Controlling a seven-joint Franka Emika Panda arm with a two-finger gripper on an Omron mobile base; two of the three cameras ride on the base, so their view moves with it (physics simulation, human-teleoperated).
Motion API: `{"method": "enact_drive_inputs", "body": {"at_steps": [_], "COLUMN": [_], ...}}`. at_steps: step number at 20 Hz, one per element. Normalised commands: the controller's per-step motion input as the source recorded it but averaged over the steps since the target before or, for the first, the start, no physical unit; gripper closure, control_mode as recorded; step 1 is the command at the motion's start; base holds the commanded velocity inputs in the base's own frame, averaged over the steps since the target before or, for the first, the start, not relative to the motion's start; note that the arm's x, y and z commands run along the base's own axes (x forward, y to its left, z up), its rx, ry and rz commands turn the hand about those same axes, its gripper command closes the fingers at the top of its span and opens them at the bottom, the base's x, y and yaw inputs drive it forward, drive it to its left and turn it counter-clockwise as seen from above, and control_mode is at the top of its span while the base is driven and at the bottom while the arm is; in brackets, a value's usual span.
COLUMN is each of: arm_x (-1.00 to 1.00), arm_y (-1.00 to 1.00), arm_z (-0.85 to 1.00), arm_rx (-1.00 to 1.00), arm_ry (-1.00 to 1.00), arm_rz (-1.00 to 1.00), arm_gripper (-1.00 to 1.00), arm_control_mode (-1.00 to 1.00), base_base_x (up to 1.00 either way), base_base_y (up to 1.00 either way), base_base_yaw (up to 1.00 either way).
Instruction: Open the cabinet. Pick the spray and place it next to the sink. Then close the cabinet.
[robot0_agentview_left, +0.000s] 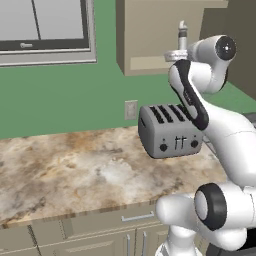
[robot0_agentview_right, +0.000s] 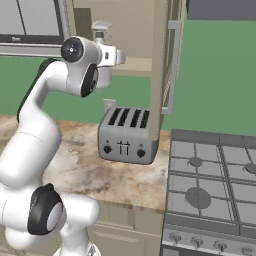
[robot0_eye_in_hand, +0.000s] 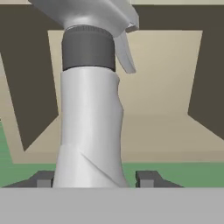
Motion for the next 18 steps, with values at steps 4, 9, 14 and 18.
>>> {"method": "enact_drive_inputs", "body": {"at_steps": [4, 9, 14, 18], "arm_x": [-1.00, -1.00, -0.93, -0.54], "arm_y": [0.00, 0.00, 0.00, 0.00], "arm_z": [-0.02, 0.02, 0.08, 0.00], "arm_rx": [0.00, 0.00, 0.00, 0.00], "arm_ry": [-0.03, -0.03, 0.00, 0.00], "arm_rz": [0.00, 0.00, 0.01, 0.01], "arm_gripper": [1.00, 1.00, 1.00, 1.00], "arm_control_mode": [-1.00, -1.00, -1.00, -1.00], "base_base_x": [0.00, 0.00, 0.00, 0.00], "base_base_y": [0.00, 0.00, 0.00, 0.00], "base_base_yaw": [0.00, 0.00, 0.00, 0.00]}}
